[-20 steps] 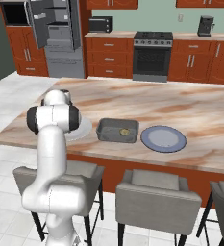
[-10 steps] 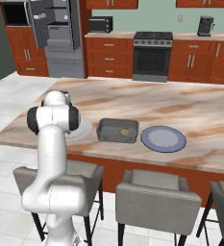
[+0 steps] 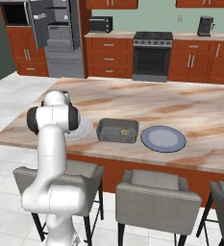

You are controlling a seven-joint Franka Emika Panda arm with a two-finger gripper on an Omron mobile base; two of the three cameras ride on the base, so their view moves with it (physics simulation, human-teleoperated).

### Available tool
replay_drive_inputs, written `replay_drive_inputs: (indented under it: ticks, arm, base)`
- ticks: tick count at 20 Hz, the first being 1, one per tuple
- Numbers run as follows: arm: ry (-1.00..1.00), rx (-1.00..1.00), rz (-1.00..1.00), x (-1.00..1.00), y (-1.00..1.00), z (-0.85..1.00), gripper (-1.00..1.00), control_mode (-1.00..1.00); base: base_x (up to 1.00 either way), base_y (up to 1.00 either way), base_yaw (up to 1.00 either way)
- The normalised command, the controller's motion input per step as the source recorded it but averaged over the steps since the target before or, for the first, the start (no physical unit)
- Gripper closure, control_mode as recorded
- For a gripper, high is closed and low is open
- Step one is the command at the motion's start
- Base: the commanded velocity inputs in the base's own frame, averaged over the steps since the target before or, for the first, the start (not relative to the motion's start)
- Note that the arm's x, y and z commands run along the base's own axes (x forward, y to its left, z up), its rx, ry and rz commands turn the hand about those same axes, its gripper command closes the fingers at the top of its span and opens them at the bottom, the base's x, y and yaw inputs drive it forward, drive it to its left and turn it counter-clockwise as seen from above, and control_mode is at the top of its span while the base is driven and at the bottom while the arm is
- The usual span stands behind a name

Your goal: Place two dumplings into each of the tupperware containers and then place the containers in the fridge.

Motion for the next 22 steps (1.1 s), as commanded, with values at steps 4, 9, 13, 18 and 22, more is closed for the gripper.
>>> replay_drive_inputs:
  ticks: [4, 9, 13, 18, 22]
  arm:
    - [0.00, 0.00, -0.04, -0.06, -0.05, 0.00, 1.00, -1.00]
    - [0.00, -0.05, 0.00, -0.10, -0.25, 0.45, 1.00, -1.00]
    - [-0.02, 0.00, 0.00, -0.09, -0.49, 1.00, 1.00, -1.00]
    - [-0.01, -0.03, 0.00, -0.15, -0.67, 1.00, 1.00, -1.00]
    - [0.00, -0.01, 0.00, -0.21, -0.81, 0.84, 1.00, -1.00]
  base:
    - [0.00, 0.00, 0.00]
    - [0.00, 0.00, 0.00]
    - [0.00, 0.00, 0.00]
    - [0.00, 0.00, 0.00]
    - [0.00, 0.00, 0.00]
